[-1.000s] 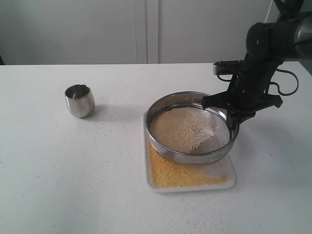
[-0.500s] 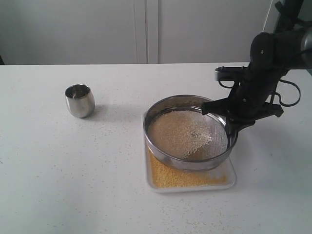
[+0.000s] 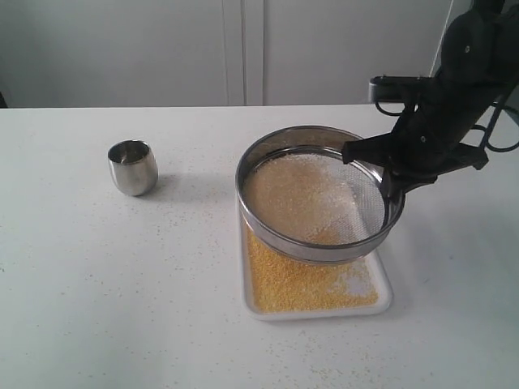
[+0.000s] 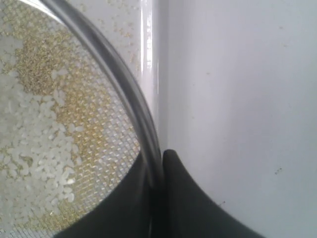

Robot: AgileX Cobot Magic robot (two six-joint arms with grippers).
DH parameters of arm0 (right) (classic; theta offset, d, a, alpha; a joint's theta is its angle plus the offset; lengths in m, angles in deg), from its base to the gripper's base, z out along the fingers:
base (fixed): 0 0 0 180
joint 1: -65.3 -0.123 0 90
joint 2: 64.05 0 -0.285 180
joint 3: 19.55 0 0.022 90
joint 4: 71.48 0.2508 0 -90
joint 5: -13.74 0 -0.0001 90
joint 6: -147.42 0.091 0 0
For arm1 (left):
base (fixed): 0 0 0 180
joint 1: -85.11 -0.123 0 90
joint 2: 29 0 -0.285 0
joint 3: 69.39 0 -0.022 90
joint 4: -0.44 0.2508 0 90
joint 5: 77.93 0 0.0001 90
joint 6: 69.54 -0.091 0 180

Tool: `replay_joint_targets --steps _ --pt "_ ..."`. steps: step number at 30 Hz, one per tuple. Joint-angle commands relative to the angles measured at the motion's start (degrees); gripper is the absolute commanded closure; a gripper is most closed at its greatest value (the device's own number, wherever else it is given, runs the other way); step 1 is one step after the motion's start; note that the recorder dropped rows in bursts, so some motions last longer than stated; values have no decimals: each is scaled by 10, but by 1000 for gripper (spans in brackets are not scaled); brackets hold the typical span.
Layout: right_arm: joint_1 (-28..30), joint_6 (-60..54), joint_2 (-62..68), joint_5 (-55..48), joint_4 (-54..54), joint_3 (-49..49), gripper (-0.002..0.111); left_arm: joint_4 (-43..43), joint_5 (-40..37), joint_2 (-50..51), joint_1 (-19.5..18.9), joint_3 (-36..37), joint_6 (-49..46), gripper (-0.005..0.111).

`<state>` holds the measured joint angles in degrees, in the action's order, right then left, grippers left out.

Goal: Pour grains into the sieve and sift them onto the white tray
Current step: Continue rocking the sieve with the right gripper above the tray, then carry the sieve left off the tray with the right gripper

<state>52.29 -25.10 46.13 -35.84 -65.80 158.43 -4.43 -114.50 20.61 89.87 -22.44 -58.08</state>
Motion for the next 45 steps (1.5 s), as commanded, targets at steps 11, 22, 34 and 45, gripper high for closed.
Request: replay_joint_targets --steps 11,22,34,45 --pt "1 -18 -14 -30 26 0 108 -6 -3 -5 -1 4 1 107" --pt "-42 -19 -29 -32 27 2 108 -6 -3 -5 -1 4 1 107" --pt "-93 -7 -34 -40 37 23 108 -6 -3 -5 -1 4 1 107" --pt "-146 4 -22 -61 36 76 108 -6 -3 -5 -1 4 1 107"
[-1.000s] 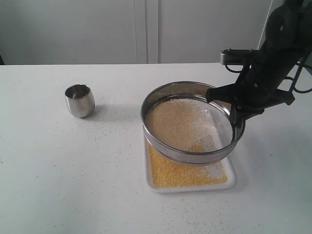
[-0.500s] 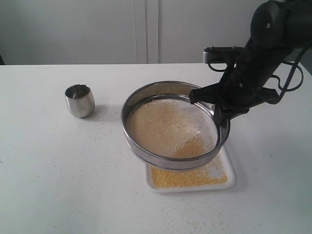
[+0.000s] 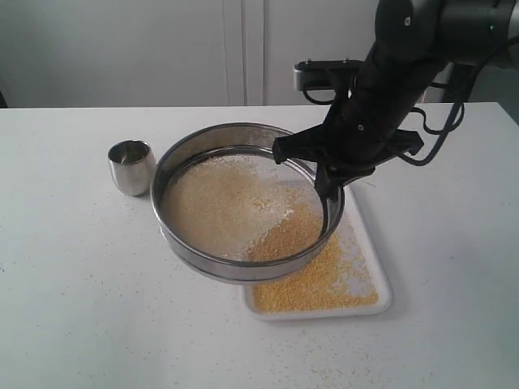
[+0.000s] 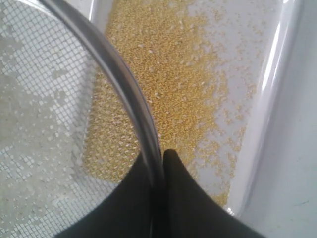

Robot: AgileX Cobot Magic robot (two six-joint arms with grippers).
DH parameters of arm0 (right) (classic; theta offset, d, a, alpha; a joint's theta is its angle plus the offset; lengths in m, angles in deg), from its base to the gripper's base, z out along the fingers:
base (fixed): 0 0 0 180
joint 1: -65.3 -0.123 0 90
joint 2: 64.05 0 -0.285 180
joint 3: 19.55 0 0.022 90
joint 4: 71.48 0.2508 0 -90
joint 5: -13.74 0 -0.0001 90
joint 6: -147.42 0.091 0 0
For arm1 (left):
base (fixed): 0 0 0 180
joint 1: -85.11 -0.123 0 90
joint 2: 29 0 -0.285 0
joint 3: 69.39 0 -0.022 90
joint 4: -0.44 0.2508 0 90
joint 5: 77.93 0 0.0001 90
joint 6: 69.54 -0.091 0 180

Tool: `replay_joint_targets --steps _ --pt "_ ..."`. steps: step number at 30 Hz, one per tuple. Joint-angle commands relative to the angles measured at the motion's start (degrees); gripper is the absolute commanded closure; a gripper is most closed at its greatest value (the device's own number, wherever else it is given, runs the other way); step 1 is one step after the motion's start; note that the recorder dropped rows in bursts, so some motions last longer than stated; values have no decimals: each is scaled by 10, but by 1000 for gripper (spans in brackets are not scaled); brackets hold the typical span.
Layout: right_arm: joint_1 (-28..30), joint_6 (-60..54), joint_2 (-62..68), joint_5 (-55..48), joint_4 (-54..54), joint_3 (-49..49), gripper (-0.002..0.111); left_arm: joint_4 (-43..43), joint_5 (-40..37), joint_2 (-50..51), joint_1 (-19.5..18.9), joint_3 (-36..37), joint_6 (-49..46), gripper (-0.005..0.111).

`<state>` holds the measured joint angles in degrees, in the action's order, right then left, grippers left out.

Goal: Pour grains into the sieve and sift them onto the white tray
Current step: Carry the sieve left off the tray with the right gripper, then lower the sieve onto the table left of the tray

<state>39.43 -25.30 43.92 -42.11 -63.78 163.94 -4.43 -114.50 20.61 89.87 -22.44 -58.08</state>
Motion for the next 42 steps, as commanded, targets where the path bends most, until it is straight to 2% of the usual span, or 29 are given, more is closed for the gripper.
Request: replay_joint_targets --steps 1,16,29,35,42 --pt "-24 6 2 2 16 27 108 -6 -3 -5 -1 4 1 107" --pt "-108 14 113 -24 15 141 108 -6 -3 -5 -1 4 1 107" --pt "-148 21 203 -7 8 205 108 -6 -3 -5 -1 4 1 107" --pt "-163 2 227 25 -36 207 108 -6 -3 -5 -1 4 1 107" --pt "-164 -37 247 46 -32 207 108 -6 -3 -5 -1 4 1 107"
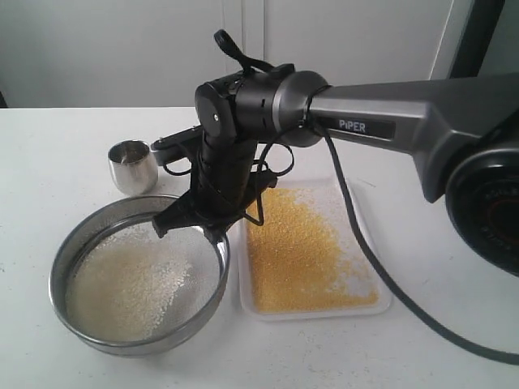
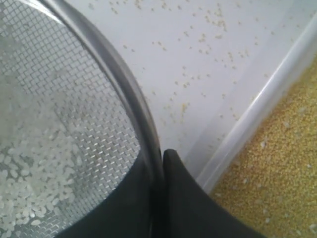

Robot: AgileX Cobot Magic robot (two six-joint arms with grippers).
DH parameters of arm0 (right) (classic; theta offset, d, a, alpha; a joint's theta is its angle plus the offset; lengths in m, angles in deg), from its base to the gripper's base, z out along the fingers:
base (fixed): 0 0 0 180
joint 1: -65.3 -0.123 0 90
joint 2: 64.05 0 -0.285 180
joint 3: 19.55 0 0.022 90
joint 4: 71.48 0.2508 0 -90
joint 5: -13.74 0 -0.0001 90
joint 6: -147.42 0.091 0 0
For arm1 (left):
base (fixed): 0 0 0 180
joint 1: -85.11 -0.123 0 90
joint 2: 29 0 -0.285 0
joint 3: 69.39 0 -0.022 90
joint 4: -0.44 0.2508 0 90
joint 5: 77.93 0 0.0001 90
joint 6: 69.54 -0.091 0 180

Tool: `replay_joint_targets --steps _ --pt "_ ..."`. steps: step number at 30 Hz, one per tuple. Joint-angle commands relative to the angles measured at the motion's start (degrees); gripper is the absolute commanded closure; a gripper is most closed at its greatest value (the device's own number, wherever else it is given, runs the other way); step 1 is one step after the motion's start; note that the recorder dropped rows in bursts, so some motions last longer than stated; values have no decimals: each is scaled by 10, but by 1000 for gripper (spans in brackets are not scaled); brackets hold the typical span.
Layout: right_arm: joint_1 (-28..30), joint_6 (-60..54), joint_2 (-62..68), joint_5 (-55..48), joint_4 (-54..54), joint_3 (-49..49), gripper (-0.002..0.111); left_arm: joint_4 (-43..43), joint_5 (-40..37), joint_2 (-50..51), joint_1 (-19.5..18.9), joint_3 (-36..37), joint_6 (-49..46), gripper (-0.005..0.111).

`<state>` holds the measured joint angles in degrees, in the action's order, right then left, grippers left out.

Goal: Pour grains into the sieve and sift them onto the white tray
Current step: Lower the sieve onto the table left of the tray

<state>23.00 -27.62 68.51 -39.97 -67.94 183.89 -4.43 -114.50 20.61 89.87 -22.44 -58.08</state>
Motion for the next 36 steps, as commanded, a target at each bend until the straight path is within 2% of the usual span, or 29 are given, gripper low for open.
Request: replay_joint_targets --steps 1,30,32,34,35,36 --pt "0 -13 4 28 9 7 108 -6 -3 -5 -1 4 1 107" --pt "0 -17 49 45 15 7 108 -6 -3 -5 -1 4 1 107" --pt "0 -17 49 45 15 7 99 -6 -3 -5 -1 4 1 107" --pt "0 -17 49 45 20 9 80 -6 -3 -5 -1 4 1 107" --pt "0 -17 49 46 21 9 64 -6 -3 -5 -1 4 1 107" --pt "0 -12 49 46 21 9 56 -6 -3 -5 -1 4 1 107"
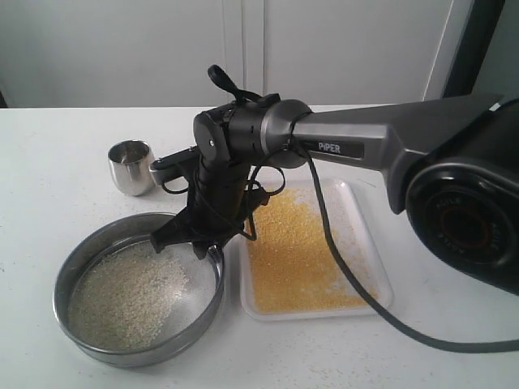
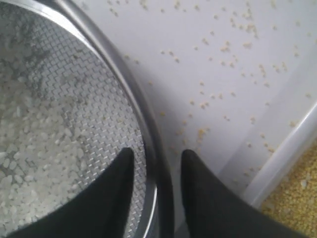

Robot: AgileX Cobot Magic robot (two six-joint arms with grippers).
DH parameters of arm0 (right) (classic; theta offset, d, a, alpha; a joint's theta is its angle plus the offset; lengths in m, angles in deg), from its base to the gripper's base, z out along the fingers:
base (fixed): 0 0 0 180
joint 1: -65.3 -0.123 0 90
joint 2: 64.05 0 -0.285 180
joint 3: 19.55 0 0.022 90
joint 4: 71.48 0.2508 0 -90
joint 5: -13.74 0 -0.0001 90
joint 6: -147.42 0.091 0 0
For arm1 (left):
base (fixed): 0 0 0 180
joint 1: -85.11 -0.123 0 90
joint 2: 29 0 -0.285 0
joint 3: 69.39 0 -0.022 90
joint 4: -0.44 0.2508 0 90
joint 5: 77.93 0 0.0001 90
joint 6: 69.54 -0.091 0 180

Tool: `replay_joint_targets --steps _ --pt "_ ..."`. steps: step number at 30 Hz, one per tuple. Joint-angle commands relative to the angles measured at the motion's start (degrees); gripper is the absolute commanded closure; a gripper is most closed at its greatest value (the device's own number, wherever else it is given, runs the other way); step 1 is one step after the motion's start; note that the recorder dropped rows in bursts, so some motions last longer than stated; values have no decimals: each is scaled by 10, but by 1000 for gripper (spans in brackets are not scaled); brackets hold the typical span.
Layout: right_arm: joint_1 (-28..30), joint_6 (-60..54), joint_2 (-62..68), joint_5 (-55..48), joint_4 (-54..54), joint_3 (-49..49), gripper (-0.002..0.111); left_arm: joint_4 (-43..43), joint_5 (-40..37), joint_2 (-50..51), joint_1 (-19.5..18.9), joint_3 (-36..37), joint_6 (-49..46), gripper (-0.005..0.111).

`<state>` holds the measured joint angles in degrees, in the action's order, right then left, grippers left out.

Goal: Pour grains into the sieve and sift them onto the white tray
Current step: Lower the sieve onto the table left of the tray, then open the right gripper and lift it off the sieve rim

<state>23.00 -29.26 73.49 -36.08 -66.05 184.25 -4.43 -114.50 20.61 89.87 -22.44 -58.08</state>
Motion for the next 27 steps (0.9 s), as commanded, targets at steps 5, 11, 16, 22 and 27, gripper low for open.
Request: replay_joint_targets --steps 5,11,16,22,27 --pt "0 15 -5 -6 2 12 52 -6 -3 -5 -1 4 1 107" --pt "0 15 -30 -14 1 12 52 -6 -3 -5 -1 4 1 107" --pt "0 19 -46 -24 3 12 53 -6 -3 -5 -1 4 1 107" --pt "0 21 -65 -53 3 12 73 -6 -3 -5 -1 4 1 107" --pt "4 31 -84 -76 7 12 95 -6 -3 -5 -1 4 1 107"
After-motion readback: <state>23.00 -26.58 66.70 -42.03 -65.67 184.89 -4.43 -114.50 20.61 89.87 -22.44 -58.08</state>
